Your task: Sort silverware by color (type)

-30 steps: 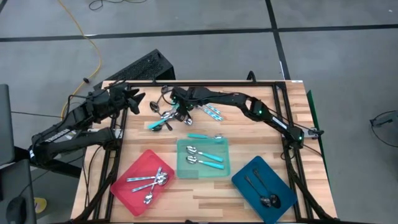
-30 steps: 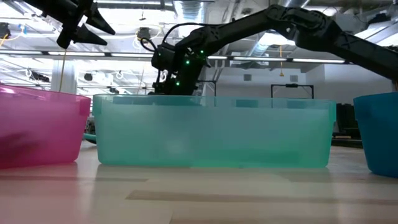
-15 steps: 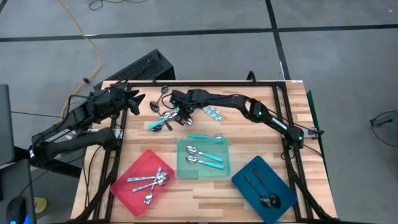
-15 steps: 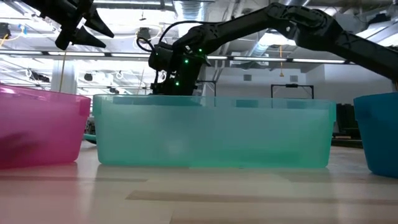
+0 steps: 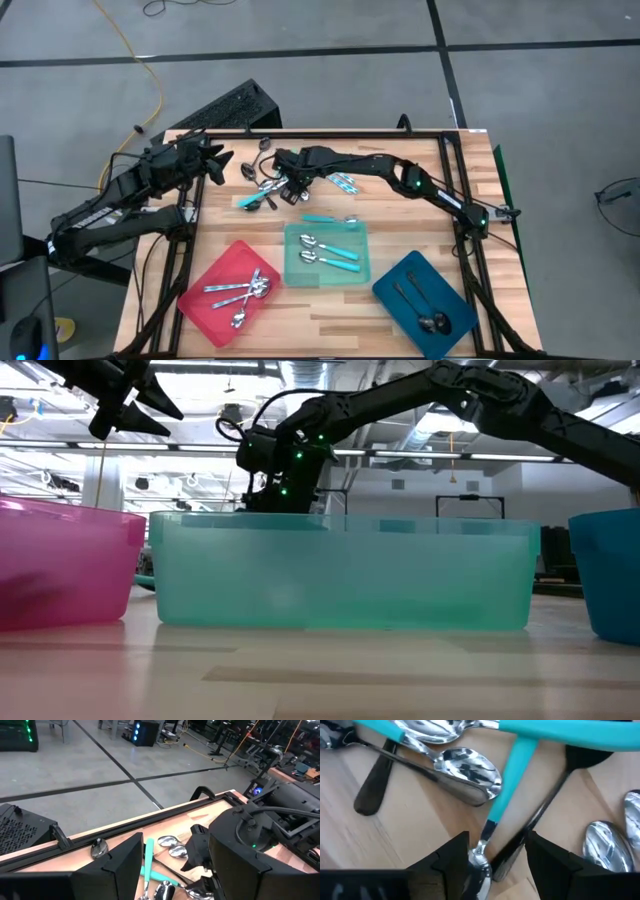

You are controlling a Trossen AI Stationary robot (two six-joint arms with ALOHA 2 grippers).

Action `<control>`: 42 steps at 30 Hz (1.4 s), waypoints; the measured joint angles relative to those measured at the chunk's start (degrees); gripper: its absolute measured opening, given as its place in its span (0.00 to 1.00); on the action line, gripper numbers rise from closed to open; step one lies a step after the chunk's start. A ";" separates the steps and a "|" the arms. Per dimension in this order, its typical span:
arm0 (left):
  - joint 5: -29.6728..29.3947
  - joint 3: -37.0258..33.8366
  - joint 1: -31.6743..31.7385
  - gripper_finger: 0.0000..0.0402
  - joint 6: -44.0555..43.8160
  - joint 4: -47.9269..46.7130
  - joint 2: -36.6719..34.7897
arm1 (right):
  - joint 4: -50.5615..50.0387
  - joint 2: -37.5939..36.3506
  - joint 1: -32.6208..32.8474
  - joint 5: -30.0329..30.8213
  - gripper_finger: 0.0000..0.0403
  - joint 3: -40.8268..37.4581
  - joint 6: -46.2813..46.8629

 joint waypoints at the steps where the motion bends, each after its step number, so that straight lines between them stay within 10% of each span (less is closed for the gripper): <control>1: 0.00 0.00 0.00 0.53 -0.02 0.00 0.00 | -0.71 -0.02 0.03 0.00 0.52 0.00 1.02; 16: 0.02 0.00 -0.01 0.53 -0.22 0.00 0.01 | 3.52 -0.09 0.65 0.21 0.50 -4.70 3.13; 30: 0.13 -0.02 0.00 0.53 -1.64 0.00 0.00 | 0.25 -0.29 0.94 0.10 0.05 -4.53 3.37; 42: 0.04 -0.02 0.00 0.53 -1.66 0.00 0.00 | -2.83 -0.69 1.18 -1.50 0.04 -3.56 4.05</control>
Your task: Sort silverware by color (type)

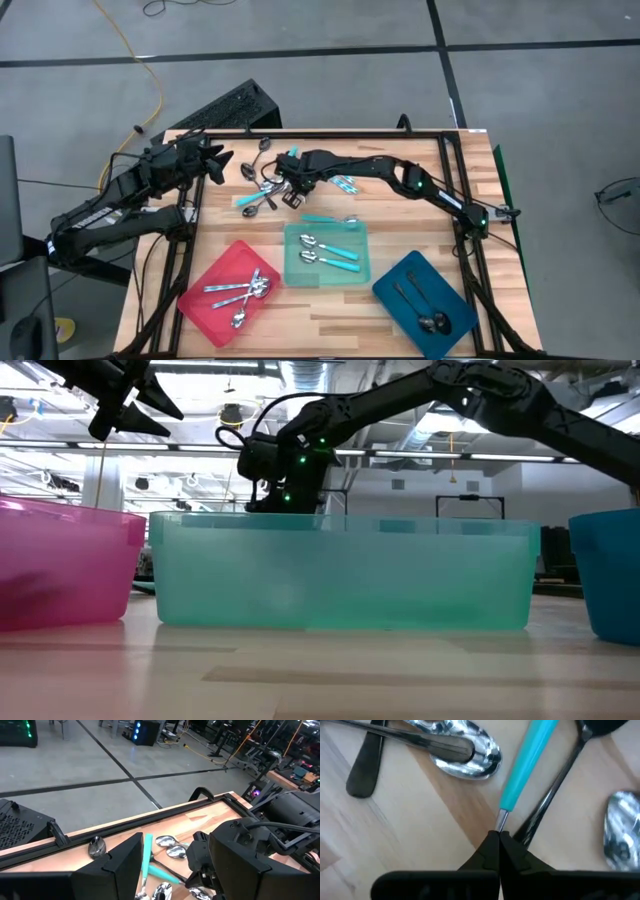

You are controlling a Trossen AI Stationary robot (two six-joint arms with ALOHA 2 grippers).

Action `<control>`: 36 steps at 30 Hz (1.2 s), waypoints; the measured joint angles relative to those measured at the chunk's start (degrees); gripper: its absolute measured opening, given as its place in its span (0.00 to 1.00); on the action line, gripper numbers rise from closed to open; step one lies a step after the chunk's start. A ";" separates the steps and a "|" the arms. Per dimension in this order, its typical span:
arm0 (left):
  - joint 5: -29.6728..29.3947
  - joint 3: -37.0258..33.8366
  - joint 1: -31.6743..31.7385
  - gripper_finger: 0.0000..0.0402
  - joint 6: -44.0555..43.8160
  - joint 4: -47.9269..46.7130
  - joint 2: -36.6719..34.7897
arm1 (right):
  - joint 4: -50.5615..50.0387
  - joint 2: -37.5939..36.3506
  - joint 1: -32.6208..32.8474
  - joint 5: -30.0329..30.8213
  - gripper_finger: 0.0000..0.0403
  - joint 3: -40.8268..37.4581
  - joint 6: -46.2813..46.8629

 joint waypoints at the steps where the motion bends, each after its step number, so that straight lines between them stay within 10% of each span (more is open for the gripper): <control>1: 0.00 0.00 -0.01 0.53 0.00 0.00 0.00 | -1.30 0.06 0.02 -0.22 0.04 0.73 0.15; 36: 1.54 -1.72 -0.09 0.53 -1.34 -2.04 0.02 | -5.31 -16.85 3.46 3.92 0.03 4.59 2.84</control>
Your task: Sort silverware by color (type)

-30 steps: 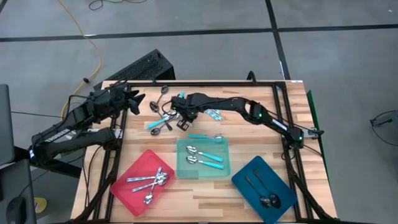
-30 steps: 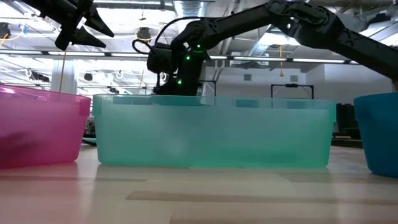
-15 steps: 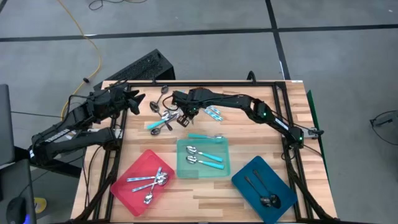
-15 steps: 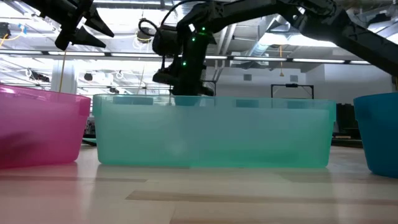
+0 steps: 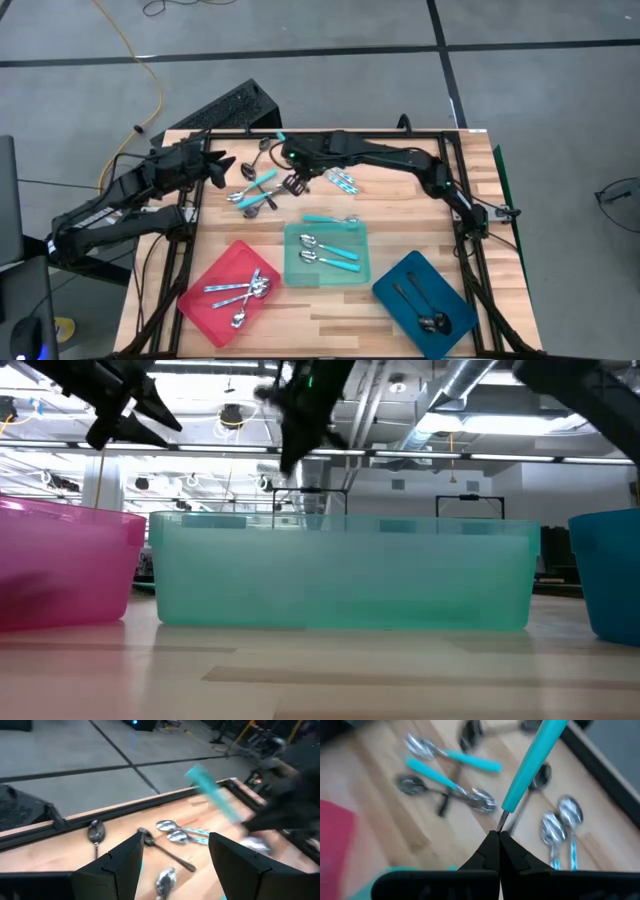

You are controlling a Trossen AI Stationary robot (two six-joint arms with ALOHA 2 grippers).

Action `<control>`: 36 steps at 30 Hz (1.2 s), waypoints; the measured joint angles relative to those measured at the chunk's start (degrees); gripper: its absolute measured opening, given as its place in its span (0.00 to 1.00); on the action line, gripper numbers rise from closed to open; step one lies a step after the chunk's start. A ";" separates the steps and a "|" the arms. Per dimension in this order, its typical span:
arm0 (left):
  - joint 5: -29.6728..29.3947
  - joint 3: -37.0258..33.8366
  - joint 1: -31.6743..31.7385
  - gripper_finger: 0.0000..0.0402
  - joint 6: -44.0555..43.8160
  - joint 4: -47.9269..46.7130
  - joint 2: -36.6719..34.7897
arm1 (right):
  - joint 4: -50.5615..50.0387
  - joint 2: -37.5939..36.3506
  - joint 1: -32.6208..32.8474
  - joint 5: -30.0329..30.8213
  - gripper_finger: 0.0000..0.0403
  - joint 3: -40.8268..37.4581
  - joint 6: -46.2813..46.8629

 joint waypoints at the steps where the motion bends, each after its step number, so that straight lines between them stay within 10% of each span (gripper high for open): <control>1: -0.82 -0.60 0.00 0.53 -0.04 0.83 0.02 | 0.53 -1.25 0.62 0.39 0.03 0.04 0.00; 7: 2.44 -3.74 0.01 0.53 -5.29 13.34 0.37 | 1.03 -4.66 5.04 7.32 0.03 0.07 0.27; 16: 24.56 -3.87 -1.96 0.52 -4.18 35.45 0.37 | -1.32 -4.18 6.54 16.56 0.04 0.04 -2.02; 26: -3.71 -3.87 -7.50 0.45 5.39 25.04 0.36 | 5.59 -10.48 5.54 9.76 0.04 0.22 -13.22; 36: 13.22 -3.86 -7.72 0.45 2.58 56.60 0.48 | 5.31 -9.91 12.68 18.55 0.04 0.17 -18.54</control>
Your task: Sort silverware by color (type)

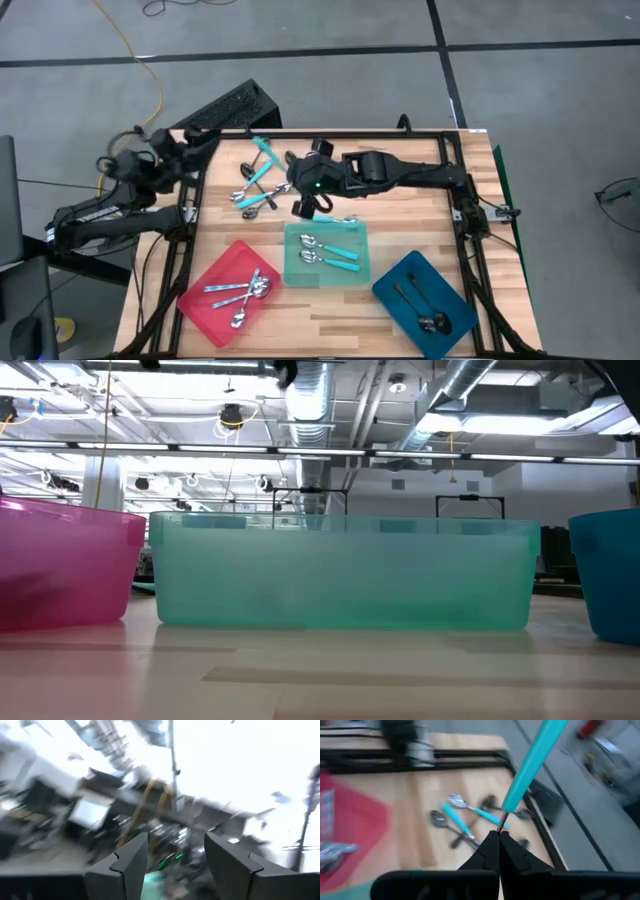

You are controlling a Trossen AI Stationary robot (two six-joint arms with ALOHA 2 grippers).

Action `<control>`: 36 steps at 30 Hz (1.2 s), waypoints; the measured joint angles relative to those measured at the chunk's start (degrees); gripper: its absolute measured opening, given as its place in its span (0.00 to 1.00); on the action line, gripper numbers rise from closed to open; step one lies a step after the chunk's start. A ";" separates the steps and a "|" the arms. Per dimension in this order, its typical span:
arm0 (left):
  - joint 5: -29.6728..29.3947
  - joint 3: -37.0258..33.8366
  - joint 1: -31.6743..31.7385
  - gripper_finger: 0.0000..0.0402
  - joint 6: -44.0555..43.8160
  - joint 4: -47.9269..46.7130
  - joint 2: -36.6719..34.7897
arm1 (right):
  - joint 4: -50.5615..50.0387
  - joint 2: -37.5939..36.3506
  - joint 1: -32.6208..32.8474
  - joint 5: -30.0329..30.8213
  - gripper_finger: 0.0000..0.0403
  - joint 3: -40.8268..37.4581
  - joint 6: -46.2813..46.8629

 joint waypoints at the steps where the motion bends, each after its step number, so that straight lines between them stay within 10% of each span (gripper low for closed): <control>1: 1.51 0.01 -0.20 0.45 0.19 1.63 -0.11 | -2.30 0.19 -0.34 2.24 0.04 -0.01 3.22; 7: 0.00 0.01 -1.18 0.45 9.43 -4.43 -0.99 | -6.09 -0.21 -3.66 4.65 0.04 -0.02 9.45; 15: -29.41 0.01 -1.20 0.45 11.38 -15.61 1.18 | 5.51 -3.99 -0.15 -5.67 0.04 0.11 -3.40; 18: -24.98 -0.01 -1.20 0.45 8.22 -11.06 1.19 | 4.06 -3.44 1.95 -2.18 0.04 -0.13 -3.10; 24: 3.28 0.06 -1.46 0.45 4.83 4.28 1.16 | 2.03 -2.62 3.90 12.26 0.04 -0.15 1.36; 36: -23.50 0.00 -1.40 0.45 8.50 0.44 3.70 | 19.56 -5.39 4.31 0.10 0.04 0.15 -5.85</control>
